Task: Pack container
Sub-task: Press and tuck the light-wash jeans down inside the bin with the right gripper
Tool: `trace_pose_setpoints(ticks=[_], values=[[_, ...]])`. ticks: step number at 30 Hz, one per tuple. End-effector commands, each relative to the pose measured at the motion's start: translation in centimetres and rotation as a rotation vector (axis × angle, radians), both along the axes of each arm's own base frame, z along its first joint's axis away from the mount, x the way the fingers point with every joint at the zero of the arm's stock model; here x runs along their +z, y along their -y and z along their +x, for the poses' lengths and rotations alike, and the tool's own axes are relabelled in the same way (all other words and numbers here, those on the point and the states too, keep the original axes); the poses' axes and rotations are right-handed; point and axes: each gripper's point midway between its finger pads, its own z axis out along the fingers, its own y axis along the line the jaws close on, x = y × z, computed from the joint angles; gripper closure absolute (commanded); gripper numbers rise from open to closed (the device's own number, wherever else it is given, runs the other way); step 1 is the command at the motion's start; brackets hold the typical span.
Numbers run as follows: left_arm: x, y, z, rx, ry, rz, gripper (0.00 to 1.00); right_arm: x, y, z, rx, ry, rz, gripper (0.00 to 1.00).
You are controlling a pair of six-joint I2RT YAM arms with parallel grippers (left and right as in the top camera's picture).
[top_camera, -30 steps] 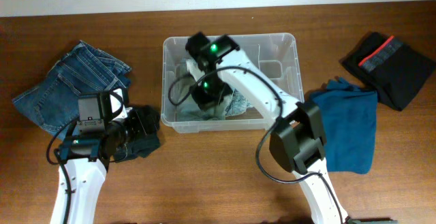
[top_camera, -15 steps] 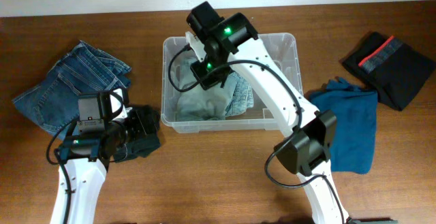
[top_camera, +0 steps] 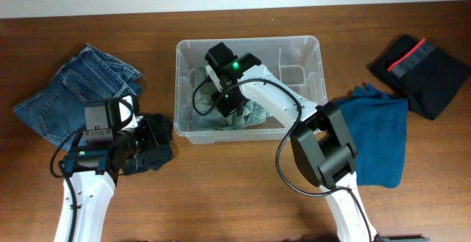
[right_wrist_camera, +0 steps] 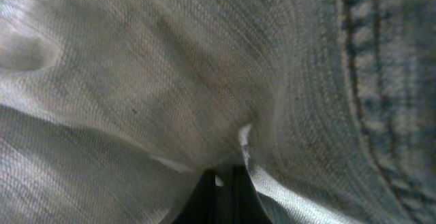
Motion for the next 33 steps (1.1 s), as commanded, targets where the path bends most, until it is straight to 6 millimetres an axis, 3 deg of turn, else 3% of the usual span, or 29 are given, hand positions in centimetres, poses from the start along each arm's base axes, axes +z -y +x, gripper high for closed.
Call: trace_pose_setpoints(ticks=[1,9,12,17,28,33], values=[[0.2,0.0,0.1,-0.013,0.009,0.014,0.00,-1.3,1.6,-0.9,-0.007,-0.054,-0.059,0.96],[0.2,0.0,0.1,-0.013,0.010,0.014,0.01,9.6,-0.1,2.1,0.001,0.140,0.052,0.96],[0.2,0.0,0.1,-0.013,0.010,0.014,0.01,11.0,-0.1,2.7,-0.007,0.182,0.061,0.96],[0.2,0.0,0.1,-0.013,0.010,0.014,0.00,9.9,0.2,3.0,-0.016,0.169,0.052,0.96],[0.2,0.0,0.1,-0.013,0.010,0.014,0.01,2.3,-1.3,2.9,0.005,0.125,0.094,0.96],[0.2,0.0,0.1,-0.013,0.010,0.014,0.01,0.5,-1.1,2.8,0.002,0.122,0.094,0.96]])
